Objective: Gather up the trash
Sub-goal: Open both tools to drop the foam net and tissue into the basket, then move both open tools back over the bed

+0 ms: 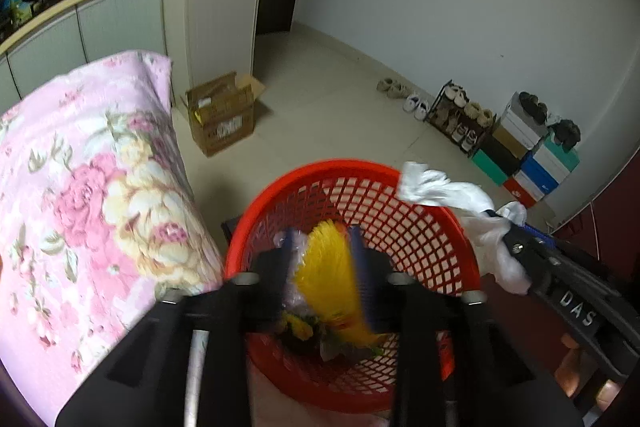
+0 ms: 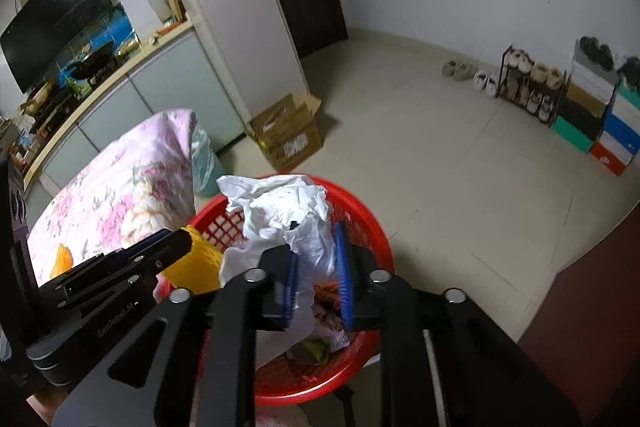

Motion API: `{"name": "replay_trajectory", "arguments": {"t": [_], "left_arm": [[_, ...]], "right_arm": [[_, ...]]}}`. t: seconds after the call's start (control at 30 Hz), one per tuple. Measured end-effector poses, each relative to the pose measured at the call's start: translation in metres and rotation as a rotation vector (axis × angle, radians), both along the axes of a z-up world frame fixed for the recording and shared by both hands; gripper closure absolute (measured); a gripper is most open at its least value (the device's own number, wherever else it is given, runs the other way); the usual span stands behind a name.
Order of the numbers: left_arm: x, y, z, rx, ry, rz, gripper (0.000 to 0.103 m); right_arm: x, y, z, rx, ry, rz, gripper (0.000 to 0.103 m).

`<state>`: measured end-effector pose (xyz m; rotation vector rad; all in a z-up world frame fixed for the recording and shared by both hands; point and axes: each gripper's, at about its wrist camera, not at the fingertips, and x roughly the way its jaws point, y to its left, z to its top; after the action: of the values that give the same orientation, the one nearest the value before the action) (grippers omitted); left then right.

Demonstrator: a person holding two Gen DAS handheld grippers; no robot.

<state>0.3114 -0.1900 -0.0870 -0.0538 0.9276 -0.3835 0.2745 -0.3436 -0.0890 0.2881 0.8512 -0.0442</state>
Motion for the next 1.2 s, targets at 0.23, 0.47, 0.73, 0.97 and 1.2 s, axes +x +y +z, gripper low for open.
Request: {"name": "replay_trajectory", "arguments": {"t": [0.23, 0.47, 0.73, 0.97, 1.2], "left_arm": [[-0.004, 0.026, 0.014, -0.028, -0.007, 0.065, 0.027], [-0.024, 0.05, 0.042, -0.008, -0.073, 0.114, 0.024], [-0.066, 0.075, 0.072, 0.01, -0.158, 0.129, 0.024], [-0.097, 0.114, 0.102, 0.013, -0.207, 0.14, 0.024], [-0.125, 0.183, 0.131, 0.053, -0.263, 0.213, 0.024]], "right_arm": [[-0.011, -0.009, -0.001, 0.045, -0.004, -0.035, 0.047], [-0.033, -0.005, 0.016, 0.039, -0.063, -0.031, 0.046], [-0.056, 0.019, 0.032, 0.03, -0.116, 0.01, 0.045], [-0.068, 0.052, 0.038, 0.049, -0.129, 0.072, 0.038], [-0.074, 0.106, 0.041, 0.046, -0.126, 0.188, 0.037]]}}
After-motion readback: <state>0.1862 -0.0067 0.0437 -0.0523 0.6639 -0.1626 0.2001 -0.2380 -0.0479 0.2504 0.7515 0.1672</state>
